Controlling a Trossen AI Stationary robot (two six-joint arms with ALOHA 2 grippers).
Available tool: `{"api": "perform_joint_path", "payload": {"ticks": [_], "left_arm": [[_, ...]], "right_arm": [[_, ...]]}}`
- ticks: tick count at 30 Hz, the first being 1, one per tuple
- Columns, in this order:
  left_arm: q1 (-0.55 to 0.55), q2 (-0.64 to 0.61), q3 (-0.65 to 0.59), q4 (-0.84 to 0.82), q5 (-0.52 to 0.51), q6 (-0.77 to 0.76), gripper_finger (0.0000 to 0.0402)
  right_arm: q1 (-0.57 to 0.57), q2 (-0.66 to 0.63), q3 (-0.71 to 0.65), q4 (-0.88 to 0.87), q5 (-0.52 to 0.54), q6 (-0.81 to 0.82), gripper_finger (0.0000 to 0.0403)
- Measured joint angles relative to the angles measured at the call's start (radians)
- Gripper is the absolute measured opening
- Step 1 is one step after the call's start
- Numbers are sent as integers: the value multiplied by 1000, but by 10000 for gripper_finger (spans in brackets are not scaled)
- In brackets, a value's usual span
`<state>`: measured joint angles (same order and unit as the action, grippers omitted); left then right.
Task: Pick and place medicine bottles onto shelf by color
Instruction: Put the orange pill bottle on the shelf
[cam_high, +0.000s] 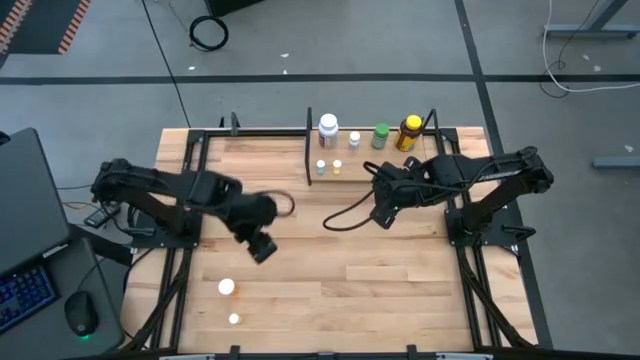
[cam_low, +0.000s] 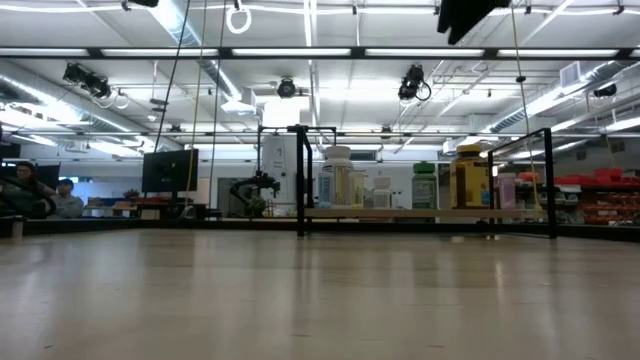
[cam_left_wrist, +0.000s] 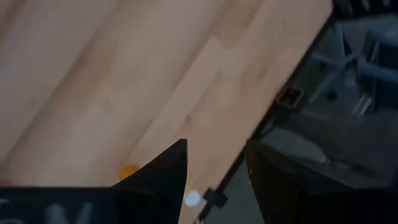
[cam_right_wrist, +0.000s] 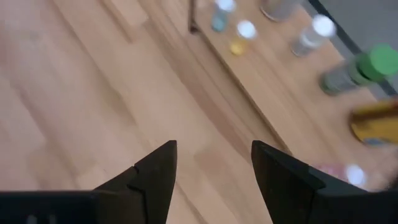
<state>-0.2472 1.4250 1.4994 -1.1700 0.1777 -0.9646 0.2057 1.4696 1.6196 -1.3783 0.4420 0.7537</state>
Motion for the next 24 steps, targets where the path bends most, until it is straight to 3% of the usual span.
{"api": "perform_joint_path", "payload": {"ticks": [7, 13, 19, 24], "left_arm": [[-104, 0, 0, 30, -11, -42, 169], [-107, 3, 0, 155, -79, 18, 167], [-179, 3, 0, -1, -138, -44, 167], [-210, 3, -2, -117, -127, -105, 168]], "right_arm": [[-21, 1, 0, 225, -181, -116, 215], [-18, 1, 0, 203, -255, -188, 215], [18, 1, 0, 157, -261, -189, 215], [56, 1, 0, 155, -262, -199, 215]]}}
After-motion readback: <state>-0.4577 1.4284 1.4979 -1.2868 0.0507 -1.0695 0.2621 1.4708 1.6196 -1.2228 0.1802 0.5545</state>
